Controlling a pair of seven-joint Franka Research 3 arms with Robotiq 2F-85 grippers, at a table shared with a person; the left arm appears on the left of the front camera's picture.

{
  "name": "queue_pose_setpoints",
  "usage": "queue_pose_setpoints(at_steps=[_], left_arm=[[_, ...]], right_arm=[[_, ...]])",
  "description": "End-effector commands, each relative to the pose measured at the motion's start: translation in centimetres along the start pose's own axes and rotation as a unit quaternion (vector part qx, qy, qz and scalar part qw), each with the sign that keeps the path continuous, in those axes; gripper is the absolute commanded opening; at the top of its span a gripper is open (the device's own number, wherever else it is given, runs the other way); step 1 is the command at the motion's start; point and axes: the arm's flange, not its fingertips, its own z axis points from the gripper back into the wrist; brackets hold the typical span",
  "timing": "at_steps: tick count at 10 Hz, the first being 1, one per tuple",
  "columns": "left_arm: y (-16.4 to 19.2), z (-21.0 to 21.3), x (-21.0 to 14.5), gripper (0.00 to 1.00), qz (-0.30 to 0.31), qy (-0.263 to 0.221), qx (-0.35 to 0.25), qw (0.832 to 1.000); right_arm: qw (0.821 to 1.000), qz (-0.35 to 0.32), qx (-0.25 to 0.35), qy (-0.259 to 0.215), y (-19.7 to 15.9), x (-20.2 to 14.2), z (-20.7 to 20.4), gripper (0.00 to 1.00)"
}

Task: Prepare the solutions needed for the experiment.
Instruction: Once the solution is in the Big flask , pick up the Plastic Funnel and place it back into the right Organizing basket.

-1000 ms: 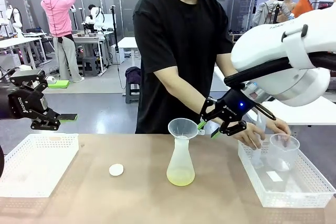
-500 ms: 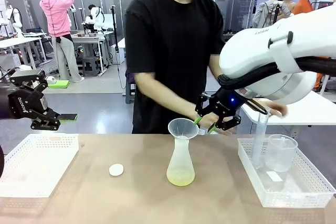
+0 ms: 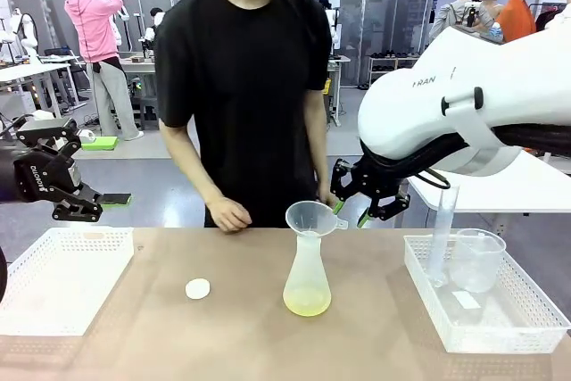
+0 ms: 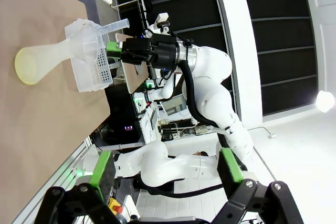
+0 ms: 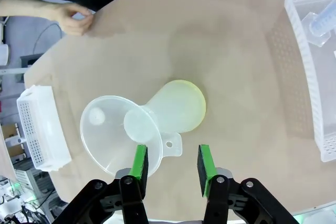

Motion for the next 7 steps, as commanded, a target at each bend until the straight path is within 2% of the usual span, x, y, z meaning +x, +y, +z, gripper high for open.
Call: queue_pose_setpoints(at_steps=[1, 3, 5, 7], left_arm=[[-0.3, -0.3, 0.0, 1.00, 0.002, -0.003, -0.013, 1.000], [-0.3, -0.3, 0.0, 1.00, 0.002, -0.003, -0.013, 1.000], [-0.3, -0.3, 0.0, 1.00, 0.002, -0.003, -0.013, 1.000], [-0.3, -0.3, 0.0, 1.00, 0.002, -0.003, -0.013, 1.000]], right_arm=[[1.000, -0.006, 0.011, 0.005, -0.2, 0.2, -0.1, 0.50], [1.000, -0.003, 0.001, 0.000, -0.2, 0.1, 0.1, 0.50], [0.999, 0.039, 0.010, 0.000, 1.3, -0.3, 0.0, 0.50], [0.998, 0.052, -0.020, -0.013, 2.6, -0.7, -0.9, 0.50]])
